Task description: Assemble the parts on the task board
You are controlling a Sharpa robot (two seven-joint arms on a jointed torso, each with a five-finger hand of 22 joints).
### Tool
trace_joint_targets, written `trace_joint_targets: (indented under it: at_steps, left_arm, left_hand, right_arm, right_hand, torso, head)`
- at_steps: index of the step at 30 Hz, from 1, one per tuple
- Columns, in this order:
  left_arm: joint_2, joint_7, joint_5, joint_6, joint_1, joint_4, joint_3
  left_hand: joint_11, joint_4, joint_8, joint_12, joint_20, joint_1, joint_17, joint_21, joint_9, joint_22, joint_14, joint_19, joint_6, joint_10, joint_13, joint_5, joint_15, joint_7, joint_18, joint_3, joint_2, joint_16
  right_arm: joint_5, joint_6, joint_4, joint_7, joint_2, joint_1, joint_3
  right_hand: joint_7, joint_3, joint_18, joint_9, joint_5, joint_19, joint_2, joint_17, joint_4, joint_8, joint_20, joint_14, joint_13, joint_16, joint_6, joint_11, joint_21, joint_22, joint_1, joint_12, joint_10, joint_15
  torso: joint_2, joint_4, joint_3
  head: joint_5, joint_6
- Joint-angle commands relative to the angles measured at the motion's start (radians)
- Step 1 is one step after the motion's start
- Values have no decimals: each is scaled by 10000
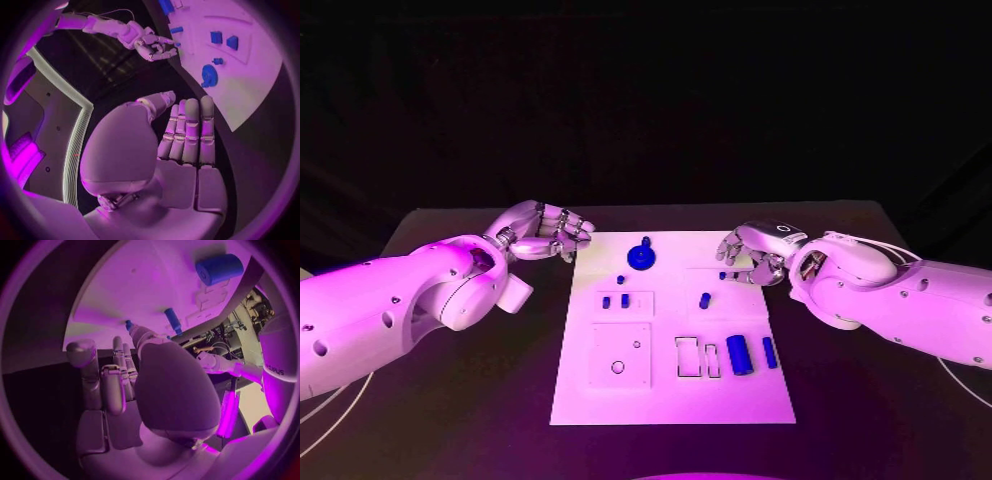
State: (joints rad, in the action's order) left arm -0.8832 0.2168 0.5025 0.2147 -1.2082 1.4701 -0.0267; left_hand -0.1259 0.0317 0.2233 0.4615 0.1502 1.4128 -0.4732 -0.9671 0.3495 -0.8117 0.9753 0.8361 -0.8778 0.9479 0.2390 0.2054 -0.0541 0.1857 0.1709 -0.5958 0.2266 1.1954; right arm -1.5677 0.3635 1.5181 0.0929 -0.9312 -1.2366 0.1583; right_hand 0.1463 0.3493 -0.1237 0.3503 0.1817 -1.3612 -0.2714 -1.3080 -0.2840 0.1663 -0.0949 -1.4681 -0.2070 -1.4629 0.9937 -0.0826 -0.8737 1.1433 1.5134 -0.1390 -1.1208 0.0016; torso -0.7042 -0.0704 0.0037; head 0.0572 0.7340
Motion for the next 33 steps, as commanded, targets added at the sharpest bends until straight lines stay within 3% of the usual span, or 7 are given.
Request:
trace_joint_targets:
  at_steps: [1,8,19,27,29,33]
  left_arm:
    - [-64,681,-1205,107,11,68,10]
    - [-179,825,-1618,131,18,110,9]
    - [-226,885,-1842,118,19,160,9]
    - [-249,901,-1890,129,20,172,9]
    - [-254,906,-1894,140,20,173,9]
    - [-259,917,-1912,156,20,172,10]
  left_hand:
    - [0,-17,43,55,24,-6,16,61,-17,18,-83,-57,14,-93,-11,9,-15,41,129,29,-35,-67]
    - [-8,-24,43,57,26,5,20,73,-20,26,-96,-56,18,-113,-14,14,-22,49,130,30,-47,-76]
    - [-17,-31,43,63,29,23,25,85,-24,34,-111,-54,25,-130,-15,21,-30,60,130,27,-71,-86]
    - [-22,-37,42,70,30,33,27,91,-26,37,-117,-52,30,-136,-15,24,-33,69,130,26,-83,-90]
    - [-25,-43,58,82,33,45,28,95,-22,40,-119,-46,7,-136,-13,24,-36,74,130,28,-103,-90]
    - [-30,-56,111,108,38,56,29,102,-5,46,-120,-35,-66,-142,-10,23,-41,73,130,51,-120,-88]
  right_arm:
    - [-830,-259,42,302,23,36,-2]
    - [-988,-405,1,386,139,142,-1]
    - [-1048,-596,-132,445,347,250,0]
    - [-1071,-786,-241,471,507,327,0]
    - [-1099,-838,-262,507,538,347,0]
    - [-1203,-908,-269,601,585,371,0]
  right_hand:
    - [-10,-44,18,8,-38,-94,-67,-499,-8,6,-3,-544,14,-22,15,-38,-76,34,-39,48,11,59]
    - [-164,60,50,46,50,-206,33,-594,22,93,77,-584,198,-81,207,100,-340,225,42,82,-183,-43]
    - [-272,1028,120,180,-188,-329,435,-632,206,341,204,-614,590,-115,765,228,-712,566,323,244,-988,-145]
    - [-276,1700,141,357,-246,-342,669,-626,680,547,258,-618,725,-120,1084,281,-877,776,314,392,-1537,-200]
    - [-266,1972,154,428,-545,-352,785,-635,885,588,271,-619,765,-127,1081,282,-956,865,261,473,-1643,-214]
    - [-253,2183,163,490,-634,-356,797,-637,1061,618,274,-619,798,-130,1067,287,-1017,938,157,549,-1716,-214]
  torso:
    - [1,-2,4]
    - [-3,-4,-9]
    - [5,-4,-14]
    - [5,-3,-6]
    - [7,-1,-5]
    - [10,5,-5]
  head:
    - [8,28]
    - [9,64]
    - [-10,110]
    - [-14,140]
    - [-5,148]
    - [-10,162]
